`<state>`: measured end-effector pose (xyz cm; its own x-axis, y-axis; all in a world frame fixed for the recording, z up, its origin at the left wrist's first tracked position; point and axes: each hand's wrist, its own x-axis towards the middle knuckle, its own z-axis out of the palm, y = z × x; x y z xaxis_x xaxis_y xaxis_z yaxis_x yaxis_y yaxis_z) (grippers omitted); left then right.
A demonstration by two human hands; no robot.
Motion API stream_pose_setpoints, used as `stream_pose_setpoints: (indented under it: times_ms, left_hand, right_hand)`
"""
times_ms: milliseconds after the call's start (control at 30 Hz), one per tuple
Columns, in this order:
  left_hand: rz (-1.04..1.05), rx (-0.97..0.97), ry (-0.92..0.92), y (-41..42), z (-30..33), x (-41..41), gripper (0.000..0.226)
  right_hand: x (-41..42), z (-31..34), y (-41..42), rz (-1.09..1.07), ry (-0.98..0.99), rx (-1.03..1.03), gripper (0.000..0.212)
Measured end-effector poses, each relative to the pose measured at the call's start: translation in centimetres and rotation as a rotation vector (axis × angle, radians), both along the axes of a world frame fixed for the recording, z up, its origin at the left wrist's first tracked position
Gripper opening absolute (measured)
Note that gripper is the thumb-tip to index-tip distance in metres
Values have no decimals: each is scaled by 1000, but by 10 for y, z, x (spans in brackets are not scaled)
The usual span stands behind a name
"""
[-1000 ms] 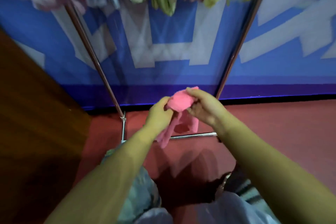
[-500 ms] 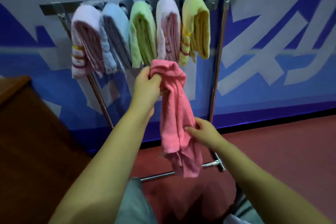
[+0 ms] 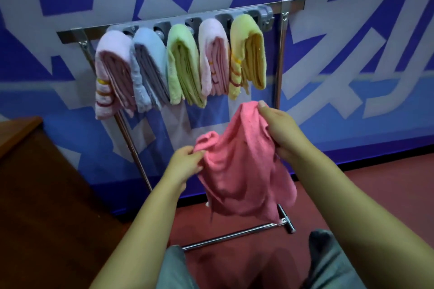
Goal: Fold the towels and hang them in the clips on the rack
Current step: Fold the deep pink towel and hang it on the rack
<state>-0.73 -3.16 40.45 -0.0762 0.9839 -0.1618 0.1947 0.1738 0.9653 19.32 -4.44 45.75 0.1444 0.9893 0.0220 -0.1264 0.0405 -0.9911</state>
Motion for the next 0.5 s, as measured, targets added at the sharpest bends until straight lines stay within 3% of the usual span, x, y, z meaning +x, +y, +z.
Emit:
stream_pose_setpoints:
  times_ms: [33,133,233,333,433,500]
  left_hand:
    - [-10,-1,28,-2,-3,1,9]
    - [77,134,-3,-18,14,9,35]
    - [-119,290,-177,-35,36,17,38]
    - [-319,336,46,-38,37,24,45]
    - [-135,374,132,-33,37,21,36]
    - [-47,415,210,-30,43,9,33]
  right_hand:
    - [-3,8,2,25,102,-24,38]
    - [-14,24,7,55,231,-48,31]
    - [-27,28,12,47,285,-70,27]
    - [-36,30,13,45,392,-60,26]
    - [-28,32,15,8,378,-37,25]
    - [-15,33,14,4,258,-21,26]
